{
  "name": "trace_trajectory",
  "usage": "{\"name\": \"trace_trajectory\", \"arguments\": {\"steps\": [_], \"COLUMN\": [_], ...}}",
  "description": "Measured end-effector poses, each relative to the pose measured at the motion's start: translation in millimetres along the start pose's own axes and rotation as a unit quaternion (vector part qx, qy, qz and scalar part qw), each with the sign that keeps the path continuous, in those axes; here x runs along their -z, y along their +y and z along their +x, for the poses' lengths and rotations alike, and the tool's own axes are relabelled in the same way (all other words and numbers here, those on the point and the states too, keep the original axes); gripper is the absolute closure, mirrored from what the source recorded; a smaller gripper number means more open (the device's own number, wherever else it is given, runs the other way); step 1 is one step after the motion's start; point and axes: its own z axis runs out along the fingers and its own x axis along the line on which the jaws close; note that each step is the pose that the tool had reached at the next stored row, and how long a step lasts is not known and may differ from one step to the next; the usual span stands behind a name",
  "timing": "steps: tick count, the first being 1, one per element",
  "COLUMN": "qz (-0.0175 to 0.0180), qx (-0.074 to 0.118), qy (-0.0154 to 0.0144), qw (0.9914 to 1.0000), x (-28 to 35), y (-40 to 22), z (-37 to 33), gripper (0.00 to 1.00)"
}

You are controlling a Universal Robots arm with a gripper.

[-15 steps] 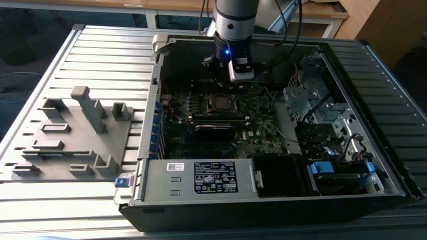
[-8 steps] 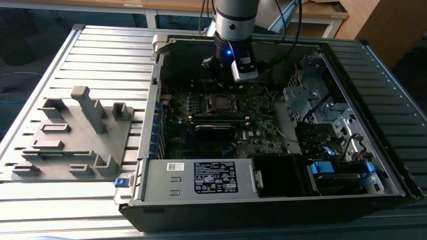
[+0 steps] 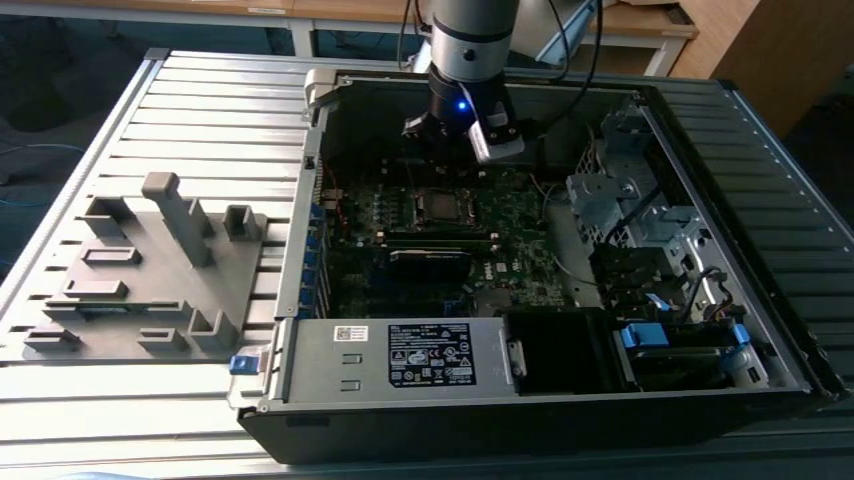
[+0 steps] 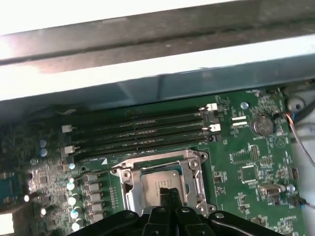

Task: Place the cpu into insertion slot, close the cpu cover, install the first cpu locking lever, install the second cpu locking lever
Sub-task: 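Close the cpu cover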

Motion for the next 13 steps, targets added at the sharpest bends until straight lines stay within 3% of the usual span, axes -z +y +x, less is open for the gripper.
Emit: {"name": "trace_trajectory", "arguments": {"steps": [6,13], "qz": [-0.0007,-0.0008], "qx": [0.044,0.044], "qy": [0.0018,0.0019], "qw": [0.99905,0.99901], "x": [-0.2,-0.3], "y": [0.0,0.0], "z": [0.0,0.0], "gripper": [0.89,0.89]}}
